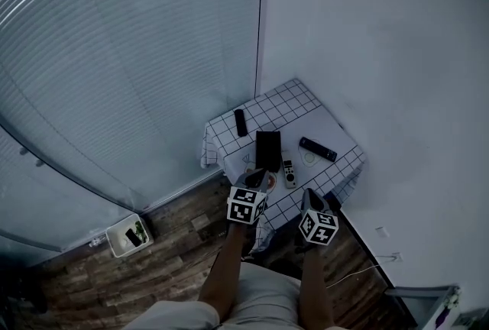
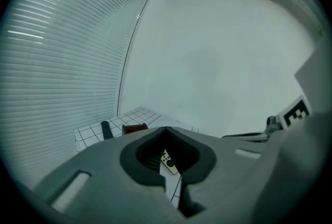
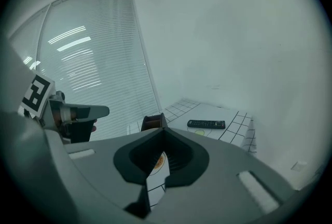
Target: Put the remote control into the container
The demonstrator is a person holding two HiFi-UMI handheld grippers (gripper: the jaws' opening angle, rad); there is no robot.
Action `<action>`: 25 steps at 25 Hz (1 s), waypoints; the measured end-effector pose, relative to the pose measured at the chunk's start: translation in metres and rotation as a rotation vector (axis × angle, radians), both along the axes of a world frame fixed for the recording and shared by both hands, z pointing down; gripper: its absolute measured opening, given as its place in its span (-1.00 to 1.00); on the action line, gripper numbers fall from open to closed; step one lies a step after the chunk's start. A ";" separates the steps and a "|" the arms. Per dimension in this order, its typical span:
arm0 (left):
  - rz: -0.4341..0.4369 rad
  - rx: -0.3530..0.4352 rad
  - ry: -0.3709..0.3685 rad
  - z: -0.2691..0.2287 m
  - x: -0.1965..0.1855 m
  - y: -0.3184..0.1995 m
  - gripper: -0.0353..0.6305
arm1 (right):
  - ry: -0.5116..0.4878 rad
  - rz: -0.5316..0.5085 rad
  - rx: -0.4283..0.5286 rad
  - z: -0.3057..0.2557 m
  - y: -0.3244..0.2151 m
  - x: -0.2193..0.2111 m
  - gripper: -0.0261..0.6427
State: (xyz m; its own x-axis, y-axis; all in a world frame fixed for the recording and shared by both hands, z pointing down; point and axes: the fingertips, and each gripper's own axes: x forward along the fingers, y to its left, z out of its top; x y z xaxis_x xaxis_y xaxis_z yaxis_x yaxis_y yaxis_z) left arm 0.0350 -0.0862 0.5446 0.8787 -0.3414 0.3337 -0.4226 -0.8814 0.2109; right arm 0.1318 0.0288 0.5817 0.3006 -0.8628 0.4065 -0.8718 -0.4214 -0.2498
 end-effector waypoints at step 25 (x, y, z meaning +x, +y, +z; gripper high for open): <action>0.075 0.069 -0.123 0.041 0.027 -0.038 -0.89 | -0.006 0.112 -0.138 0.052 -0.034 0.057 -0.92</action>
